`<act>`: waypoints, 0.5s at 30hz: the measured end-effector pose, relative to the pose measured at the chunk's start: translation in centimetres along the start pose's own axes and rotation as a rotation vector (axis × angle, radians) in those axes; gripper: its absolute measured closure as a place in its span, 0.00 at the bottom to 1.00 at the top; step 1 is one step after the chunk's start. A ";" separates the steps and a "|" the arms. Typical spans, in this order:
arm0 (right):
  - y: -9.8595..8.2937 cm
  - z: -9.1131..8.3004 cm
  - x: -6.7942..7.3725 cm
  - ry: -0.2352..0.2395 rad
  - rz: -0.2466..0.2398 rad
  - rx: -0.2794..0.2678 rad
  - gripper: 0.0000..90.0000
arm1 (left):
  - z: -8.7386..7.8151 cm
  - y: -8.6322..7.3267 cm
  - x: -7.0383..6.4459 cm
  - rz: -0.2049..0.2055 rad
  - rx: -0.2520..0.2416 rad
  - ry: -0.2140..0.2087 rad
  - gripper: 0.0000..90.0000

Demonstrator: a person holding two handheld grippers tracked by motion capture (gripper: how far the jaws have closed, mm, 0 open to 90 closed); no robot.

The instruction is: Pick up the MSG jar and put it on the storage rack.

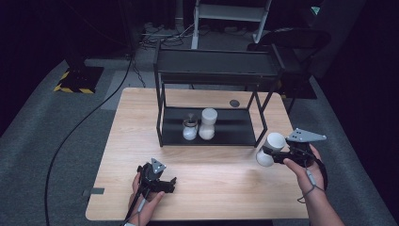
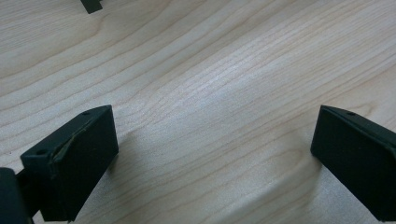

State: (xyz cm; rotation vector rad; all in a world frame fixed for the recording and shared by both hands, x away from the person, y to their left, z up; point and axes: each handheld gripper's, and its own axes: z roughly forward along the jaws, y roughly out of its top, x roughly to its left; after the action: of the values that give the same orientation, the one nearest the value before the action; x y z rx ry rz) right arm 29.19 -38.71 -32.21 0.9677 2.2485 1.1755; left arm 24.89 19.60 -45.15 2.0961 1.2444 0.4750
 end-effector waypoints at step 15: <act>2.9 0.7 -0.4 0.021 -0.021 -0.020 0.37 | 0.0 0.0 -0.1 -0.003 0.000 0.002 0.01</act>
State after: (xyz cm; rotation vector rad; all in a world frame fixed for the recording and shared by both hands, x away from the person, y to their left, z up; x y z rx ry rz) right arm 31.02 -37.48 -30.18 0.9256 2.2535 1.2026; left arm 24.88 19.53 -45.15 2.0937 1.2492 0.4760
